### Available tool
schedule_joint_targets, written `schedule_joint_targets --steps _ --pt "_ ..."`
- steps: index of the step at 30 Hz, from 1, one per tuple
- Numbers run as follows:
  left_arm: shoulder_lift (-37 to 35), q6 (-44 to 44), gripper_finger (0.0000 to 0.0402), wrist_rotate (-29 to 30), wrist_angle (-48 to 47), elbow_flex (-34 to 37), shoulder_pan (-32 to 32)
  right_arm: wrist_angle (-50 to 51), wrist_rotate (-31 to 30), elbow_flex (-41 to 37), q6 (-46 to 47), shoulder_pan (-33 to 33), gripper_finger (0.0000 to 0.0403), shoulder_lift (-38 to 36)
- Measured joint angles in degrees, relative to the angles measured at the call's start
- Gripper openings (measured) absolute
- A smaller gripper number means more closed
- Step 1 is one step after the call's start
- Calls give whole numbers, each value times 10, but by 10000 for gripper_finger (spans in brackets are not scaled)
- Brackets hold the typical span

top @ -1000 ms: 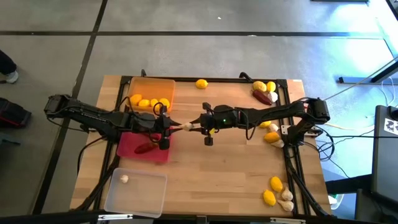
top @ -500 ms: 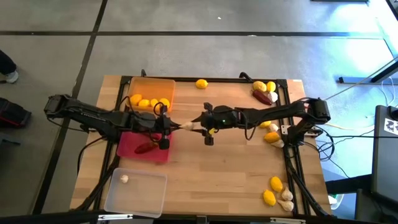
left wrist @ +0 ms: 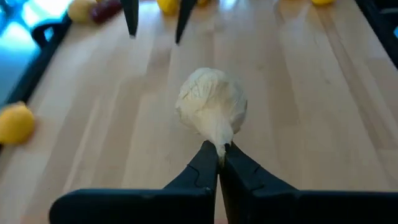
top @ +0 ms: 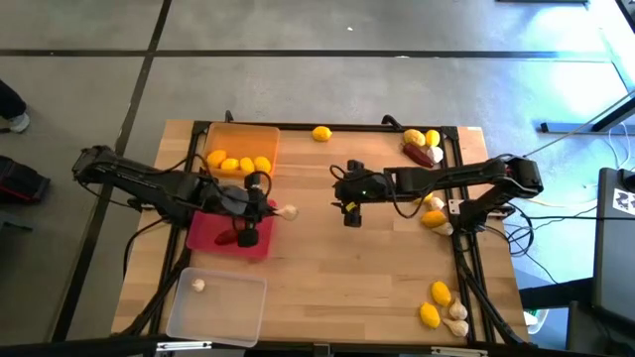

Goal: Sort produce into baskets
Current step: Put the garlic into the transparent bin

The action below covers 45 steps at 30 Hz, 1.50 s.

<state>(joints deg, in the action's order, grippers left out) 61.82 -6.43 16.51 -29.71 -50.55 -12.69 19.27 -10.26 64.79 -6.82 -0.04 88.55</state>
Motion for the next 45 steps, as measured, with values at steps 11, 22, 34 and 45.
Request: schedule_joint_targets --steps 11,22,34,45 --pt "2 -152 7 1 -135 -76 -104 37 -86 0 20 0 183 0" --pt "3 -345 7 -47 -152 -76 -233 45 -88 0 19 0 147 1" --pt "3 -646 7 -37 -208 -16 -347 39 -89 0 1 0 142 1" --pt "3 -868 7 -72 -188 18 -452 24 -85 0 -11 -12 142 1"
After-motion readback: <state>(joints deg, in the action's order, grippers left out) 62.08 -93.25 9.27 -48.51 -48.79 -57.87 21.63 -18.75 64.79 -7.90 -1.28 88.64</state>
